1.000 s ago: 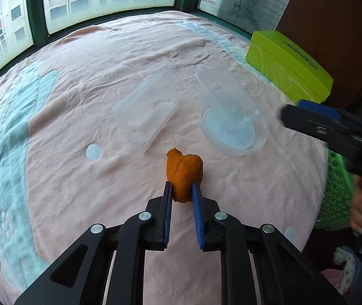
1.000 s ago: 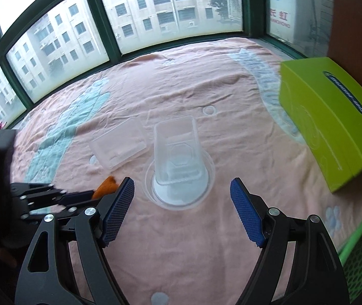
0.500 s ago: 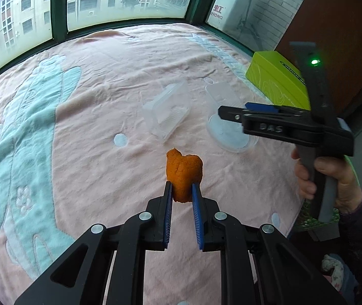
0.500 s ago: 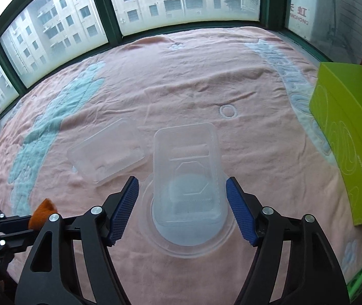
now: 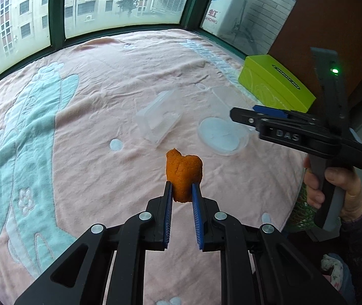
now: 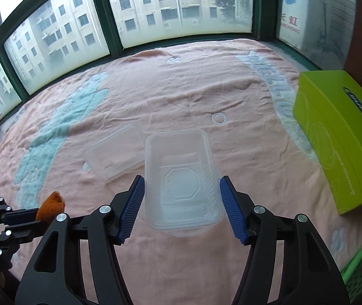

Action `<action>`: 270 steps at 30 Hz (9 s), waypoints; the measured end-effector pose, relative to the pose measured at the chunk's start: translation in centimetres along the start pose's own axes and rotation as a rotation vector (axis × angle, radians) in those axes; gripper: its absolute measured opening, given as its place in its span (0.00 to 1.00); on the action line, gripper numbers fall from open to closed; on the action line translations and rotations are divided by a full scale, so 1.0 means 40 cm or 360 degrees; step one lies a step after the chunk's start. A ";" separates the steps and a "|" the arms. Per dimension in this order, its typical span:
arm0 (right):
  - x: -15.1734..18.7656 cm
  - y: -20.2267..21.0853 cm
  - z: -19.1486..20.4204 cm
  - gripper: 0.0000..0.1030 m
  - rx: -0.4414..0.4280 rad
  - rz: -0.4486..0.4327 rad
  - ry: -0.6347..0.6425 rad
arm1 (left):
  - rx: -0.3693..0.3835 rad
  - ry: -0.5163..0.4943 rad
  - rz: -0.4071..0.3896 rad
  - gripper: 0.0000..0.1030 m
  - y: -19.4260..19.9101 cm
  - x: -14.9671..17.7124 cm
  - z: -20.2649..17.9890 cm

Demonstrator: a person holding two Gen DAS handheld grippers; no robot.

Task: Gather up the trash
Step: 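Carry the orange piece and clear tray into the wastebasket and release them, then move both grippers back over the table toward the remaining clear lid, then grasp the clear rectangular tray with the left gripper while the right grasps the round clear lid, then carry the tray and round lid over the green wastebasket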

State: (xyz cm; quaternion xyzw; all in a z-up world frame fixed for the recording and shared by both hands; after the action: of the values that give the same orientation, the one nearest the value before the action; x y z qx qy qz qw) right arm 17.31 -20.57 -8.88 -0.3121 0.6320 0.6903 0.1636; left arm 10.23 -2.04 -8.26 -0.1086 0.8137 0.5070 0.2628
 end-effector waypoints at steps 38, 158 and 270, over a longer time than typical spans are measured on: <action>0.357 0.399 -0.513 0.59 0.0529 -0.0071 -0.0646 | 0.0312 -0.0488 0.0111 0.15 -0.109 -0.037 -0.468; 0.243 0.292 -0.293 0.85 0.0257 -0.0045 -0.0519 | -0.0534 -0.0056 0.0084 0.84 -0.203 -0.256 0.119; 0.051 -0.134 0.035 0.89 0.0093 0.0193 -0.0018 | -0.0225 -0.0295 0.0236 0.56 -0.245 -0.249 0.181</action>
State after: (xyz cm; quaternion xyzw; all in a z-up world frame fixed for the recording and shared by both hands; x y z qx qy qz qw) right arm 18.80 -18.76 -14.31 -0.2643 0.6688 0.6819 0.1341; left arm 25.23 -1.09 -12.95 -0.0191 0.7540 0.5889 0.2903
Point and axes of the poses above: each gripper's, at about its wrist camera, not at the fingertips, and y roughly against the way its jaws point, z to its left, x to its underside, the point moved 1 cm from there along -y, roughly the way its jaws point, and after that the axes turned 9 degrees about x, right-handed, at the moved point
